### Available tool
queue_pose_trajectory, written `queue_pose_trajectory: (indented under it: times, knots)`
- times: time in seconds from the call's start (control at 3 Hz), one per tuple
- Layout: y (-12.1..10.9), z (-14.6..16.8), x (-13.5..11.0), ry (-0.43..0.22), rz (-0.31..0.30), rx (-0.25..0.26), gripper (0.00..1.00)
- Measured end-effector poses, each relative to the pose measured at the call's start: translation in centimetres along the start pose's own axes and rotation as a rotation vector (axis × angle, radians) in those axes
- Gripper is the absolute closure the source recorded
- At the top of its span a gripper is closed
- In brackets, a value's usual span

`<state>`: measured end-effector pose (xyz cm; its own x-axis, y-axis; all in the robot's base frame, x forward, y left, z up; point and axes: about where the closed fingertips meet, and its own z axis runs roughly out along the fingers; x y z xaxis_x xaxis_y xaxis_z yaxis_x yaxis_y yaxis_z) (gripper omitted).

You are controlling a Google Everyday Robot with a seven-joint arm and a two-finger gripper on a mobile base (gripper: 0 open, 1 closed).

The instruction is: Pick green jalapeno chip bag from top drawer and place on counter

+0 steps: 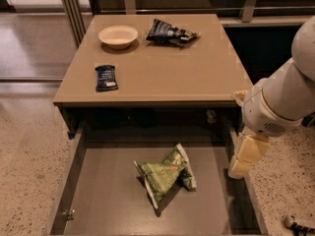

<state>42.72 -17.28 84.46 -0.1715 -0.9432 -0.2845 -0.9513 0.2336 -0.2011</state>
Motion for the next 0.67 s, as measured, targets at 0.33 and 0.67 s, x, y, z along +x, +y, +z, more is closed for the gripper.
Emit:
queue_pose_trajectory:
  times: [0.33, 0.67]
  knots:
    - [1.0, 2.9, 0.2, -0.020, 0.008, -0.030, 0.00]
    - [2.3, 6.6, 0.1, -0.044, 0.016, -0.065, 0.00]
